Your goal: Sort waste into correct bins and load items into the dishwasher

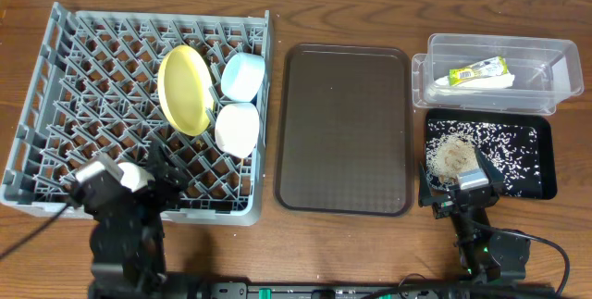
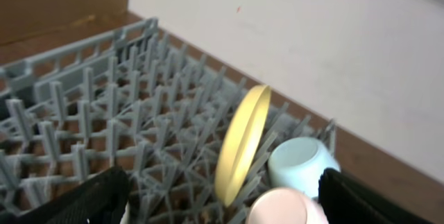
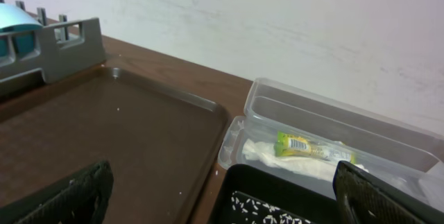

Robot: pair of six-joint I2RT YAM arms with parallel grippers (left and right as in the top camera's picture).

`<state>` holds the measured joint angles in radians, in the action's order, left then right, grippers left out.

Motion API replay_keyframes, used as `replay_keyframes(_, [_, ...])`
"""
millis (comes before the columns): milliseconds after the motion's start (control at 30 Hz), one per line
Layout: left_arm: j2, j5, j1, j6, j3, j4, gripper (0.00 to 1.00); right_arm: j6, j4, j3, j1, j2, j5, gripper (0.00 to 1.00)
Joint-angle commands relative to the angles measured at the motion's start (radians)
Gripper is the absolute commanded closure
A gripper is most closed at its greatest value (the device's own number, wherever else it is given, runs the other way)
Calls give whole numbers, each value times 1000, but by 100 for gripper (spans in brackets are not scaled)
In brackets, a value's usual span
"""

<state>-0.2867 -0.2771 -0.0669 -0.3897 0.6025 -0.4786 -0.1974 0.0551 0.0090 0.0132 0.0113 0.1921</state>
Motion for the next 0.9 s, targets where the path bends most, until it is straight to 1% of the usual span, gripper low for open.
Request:
replay_keyframes(0, [125, 19, 5, 3, -117, 66, 10, -10, 1, -3, -5, -5, -1, 1])
replay_keyframes(167, [281, 19, 5, 30, -276, 149, 10, -10, 1, -3, -5, -5, -1, 1])
replay_keyframes(333, [285, 19, 5, 67, -397, 278, 10, -10, 1, -3, -5, -5, -1, 1])
replay_keyframes(567, [285, 20, 5, 67, -596, 472, 10, -10, 1, -3, -5, -5, -1, 1])
replay_keyframes(633, [285, 23, 5, 66, -599, 430, 10, -10, 1, -3, -5, -5, -1, 1])
replay_keyframes(867, [283, 23, 5, 66, -599, 431, 10, -10, 1, -3, -5, -5, -1, 1])
